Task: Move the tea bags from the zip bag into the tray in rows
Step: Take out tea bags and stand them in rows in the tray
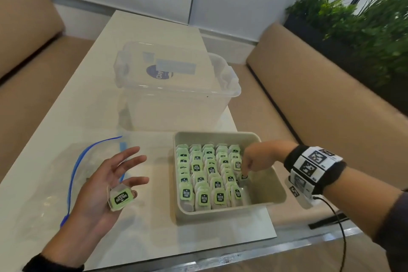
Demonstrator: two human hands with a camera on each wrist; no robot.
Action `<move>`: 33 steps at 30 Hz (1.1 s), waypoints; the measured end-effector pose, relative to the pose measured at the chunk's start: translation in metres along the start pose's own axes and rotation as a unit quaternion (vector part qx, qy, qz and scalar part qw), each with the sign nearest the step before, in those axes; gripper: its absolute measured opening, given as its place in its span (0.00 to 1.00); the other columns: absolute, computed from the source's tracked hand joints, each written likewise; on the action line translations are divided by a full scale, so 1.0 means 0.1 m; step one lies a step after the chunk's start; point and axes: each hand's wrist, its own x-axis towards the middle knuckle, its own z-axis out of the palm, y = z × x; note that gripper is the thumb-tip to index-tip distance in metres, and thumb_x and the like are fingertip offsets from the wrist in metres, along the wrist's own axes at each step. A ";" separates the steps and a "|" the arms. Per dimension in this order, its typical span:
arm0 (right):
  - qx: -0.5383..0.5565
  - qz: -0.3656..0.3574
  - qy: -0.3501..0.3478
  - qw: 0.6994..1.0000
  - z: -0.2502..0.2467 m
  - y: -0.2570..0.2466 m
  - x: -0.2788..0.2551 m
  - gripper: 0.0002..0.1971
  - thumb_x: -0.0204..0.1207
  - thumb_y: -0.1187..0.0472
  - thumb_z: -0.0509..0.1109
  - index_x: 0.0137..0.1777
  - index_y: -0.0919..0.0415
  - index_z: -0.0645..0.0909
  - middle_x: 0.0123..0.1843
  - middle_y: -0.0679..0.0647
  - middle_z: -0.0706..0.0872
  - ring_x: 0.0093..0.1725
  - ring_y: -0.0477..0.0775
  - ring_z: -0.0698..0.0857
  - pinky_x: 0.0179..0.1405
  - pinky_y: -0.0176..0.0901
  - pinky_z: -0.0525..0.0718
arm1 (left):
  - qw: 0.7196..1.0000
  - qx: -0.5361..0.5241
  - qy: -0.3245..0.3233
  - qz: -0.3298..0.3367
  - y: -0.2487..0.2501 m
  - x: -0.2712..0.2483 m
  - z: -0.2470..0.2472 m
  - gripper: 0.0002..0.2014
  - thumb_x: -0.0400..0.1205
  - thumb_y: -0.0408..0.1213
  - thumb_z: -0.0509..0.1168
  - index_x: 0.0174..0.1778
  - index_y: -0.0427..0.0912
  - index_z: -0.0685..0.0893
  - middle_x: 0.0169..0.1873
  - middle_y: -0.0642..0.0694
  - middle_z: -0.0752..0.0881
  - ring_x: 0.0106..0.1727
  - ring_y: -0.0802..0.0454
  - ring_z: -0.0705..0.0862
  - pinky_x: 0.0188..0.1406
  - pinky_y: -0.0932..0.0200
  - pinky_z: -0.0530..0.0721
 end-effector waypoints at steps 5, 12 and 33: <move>0.018 0.011 -0.005 1.000 -0.03 0.08 0.11 0.21 0.79 0.69 0.59 0.67 0.53 0.81 0.68 0.46 0.82 0.67 0.47 0.79 0.70 0.40 0.74 | 1.000 0.000 -0.001 0.004 -0.02 0.01 -0.01 0.16 0.84 0.40 0.53 0.57 0.46 0.86 0.46 0.50 0.91 0.28 0.51 0.86 0.16 0.68 0.76; 0.059 0.012 0.016 0.998 0.00 0.15 0.14 0.19 0.79 0.68 0.61 0.67 0.53 0.81 0.67 0.46 0.83 0.66 0.45 0.80 0.71 0.43 0.75 | 1.000 -0.014 -0.013 -0.009 0.01 0.06 0.02 0.17 0.84 0.40 0.53 0.56 0.44 0.87 0.38 0.50 0.89 0.28 0.52 0.85 0.19 0.65 0.78; 0.159 -0.361 0.395 0.830 -0.58 -1.46 -0.51 0.09 0.70 0.67 0.72 0.47 0.57 0.88 0.34 0.50 0.84 0.31 0.44 0.78 0.33 0.30 0.76 | 0.980 -0.051 -0.192 -0.020 0.09 -0.12 0.25 0.20 0.59 0.46 0.82 0.43 0.41 0.91 0.37 0.44 0.87 0.35 0.48 0.87 0.30 0.62 0.84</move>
